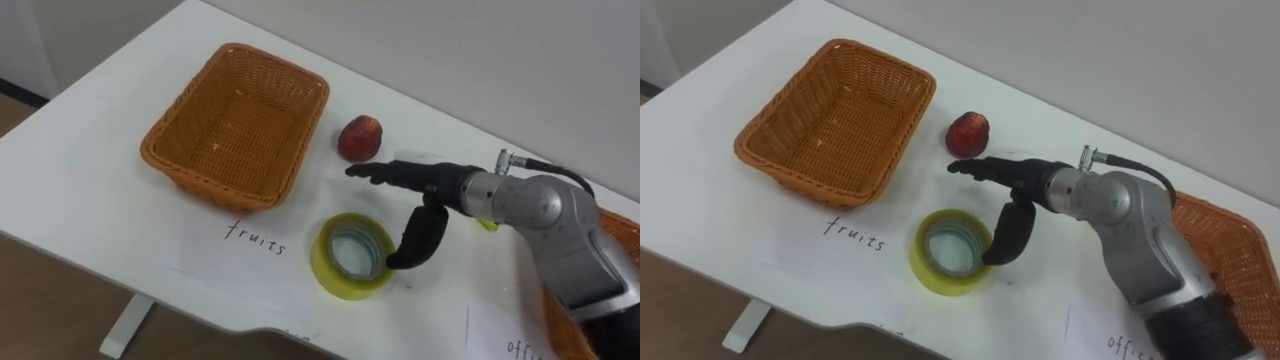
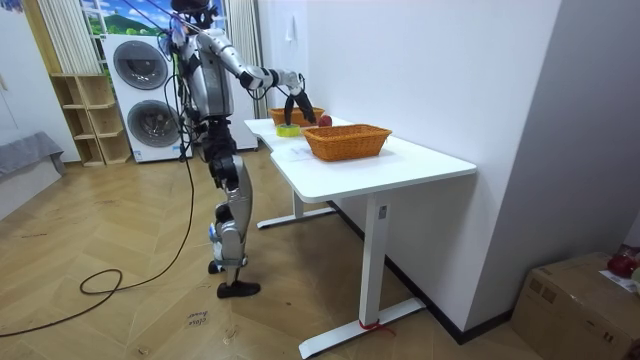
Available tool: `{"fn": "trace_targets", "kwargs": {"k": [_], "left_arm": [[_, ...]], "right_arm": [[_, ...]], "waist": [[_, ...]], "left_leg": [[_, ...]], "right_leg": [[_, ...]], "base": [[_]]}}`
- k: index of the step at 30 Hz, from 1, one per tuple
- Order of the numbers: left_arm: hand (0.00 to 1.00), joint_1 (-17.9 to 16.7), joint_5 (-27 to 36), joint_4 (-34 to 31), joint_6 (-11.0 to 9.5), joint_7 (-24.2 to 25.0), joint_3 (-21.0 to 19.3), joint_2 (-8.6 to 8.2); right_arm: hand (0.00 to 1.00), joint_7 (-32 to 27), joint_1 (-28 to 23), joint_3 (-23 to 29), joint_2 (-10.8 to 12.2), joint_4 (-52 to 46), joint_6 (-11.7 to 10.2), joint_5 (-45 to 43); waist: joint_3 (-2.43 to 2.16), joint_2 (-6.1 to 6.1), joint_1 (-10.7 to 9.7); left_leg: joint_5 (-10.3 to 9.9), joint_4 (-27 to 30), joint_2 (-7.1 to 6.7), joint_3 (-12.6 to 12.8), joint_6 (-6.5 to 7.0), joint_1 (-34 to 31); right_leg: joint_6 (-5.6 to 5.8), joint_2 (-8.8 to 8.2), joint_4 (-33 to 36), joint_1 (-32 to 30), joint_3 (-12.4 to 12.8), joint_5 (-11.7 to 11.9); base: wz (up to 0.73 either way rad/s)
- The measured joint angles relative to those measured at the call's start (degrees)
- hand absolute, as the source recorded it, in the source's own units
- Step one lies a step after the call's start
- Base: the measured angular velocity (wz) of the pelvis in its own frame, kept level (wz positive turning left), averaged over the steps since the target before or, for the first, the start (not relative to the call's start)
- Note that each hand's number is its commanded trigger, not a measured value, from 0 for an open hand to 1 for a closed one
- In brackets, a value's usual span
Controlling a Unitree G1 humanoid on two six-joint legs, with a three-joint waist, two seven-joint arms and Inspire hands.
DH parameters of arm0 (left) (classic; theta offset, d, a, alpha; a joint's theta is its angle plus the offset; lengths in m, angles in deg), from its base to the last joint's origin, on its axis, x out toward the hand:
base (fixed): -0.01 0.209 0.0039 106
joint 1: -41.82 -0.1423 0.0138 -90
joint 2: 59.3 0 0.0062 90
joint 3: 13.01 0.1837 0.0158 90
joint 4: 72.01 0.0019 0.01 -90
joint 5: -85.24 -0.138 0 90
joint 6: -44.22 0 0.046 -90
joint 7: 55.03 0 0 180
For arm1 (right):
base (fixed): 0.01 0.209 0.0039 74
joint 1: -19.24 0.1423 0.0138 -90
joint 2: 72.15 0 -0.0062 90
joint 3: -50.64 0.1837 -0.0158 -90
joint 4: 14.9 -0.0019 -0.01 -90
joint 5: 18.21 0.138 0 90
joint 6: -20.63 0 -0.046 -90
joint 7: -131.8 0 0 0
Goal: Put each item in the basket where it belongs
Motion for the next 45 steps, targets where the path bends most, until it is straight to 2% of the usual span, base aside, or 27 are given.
{"fn": "trace_targets", "kwargs": {"k": [8,14,28,34,36,41,45], "left_arm": [[0.00,0.0,0.0,-0.1,0.0,0.0,-1.7,0.07],[0.00,0.0,-0.1,-0.4,0.0,0.0,-1.7,0.00],[0.00,0.0,0.0,-0.7,-0.3,-0.1,-1.7,-0.01],[0.00,-0.6,0.0,-0.7,-0.3,-1.6,-1.5,-0.93],[0.00,-0.9,0.1,-0.8,-0.2,-2.0,-0.4,-1.37],[0.00,-2.1,0.0,-3.4,0.1,-1.9,0.7,-2.73],[0.00,-2.3,0.0,-3.4,0.2,-1.9,0.8,-2.80]], "right_arm": [[0.00,0.0,-0.1,0.1,0.0,0.0,0.0,4.9],[0.00,0.0,-0.1,0.3,0.0,-0.7,0.0,4.9],[0.00,-0.3,-0.4,1.8,0.0,-1.2,-0.1,4.8],[0.00,-2.4,-0.8,1.8,0.0,-1.0,-0.1,4.3],[0.00,-3.0,-1.1,1.8,0.1,-0.9,-0.1,3.6],[0.00,-3.6,-2.3,1.8,0.3,-0.9,0.0,2.9],[0.00,-3.9,-2.3,1.8,0.7,-0.9,0.0,2.7]], "waist": [[0.06,0.08,-0.4],[0.24,0.34,-0.8],[0.35,0.50,-0.7],[0.72,1.32,-0.4],[0.81,1.74,-0.1],[0.69,2.42,0.7],[0.67,2.57,0.7]], "left_leg": [[0.0,0.1,0.15,0.1,0.00,0.0],[0.0,0.1,0.01,0.1,-0.03,-0.1],[0.0,0.1,0.04,0.1,-0.04,0.0],[0.0,-0.3,0.01,0.2,-0.04,-0.1],[0.0,-0.1,0.02,0.1,-0.04,-0.1],[0.0,-0.1,0.05,0.1,-0.04,-0.1],[0.0,-0.1,0.09,0.1,-0.04,-0.1]], "right_leg": [[0.00,-0.13,0.0,0.2,-0.1,0.0],[0.00,-0.05,0.0,0.1,-0.1,0.0],[0.00,-0.07,0.0,0.0,0.0,0.0],[0.00,0.00,0.0,-0.1,0.0,0.0],[0.00,0.06,0.0,-0.1,0.0,0.0],[0.00,0.02,0.0,-0.2,0.0,0.0],[0.00,0.00,0.0,-0.2,0.0,0.0]], "base": [[0.00],[0.00],[0.00],[0.00],[0.00],[0.00],[0.00]]}}
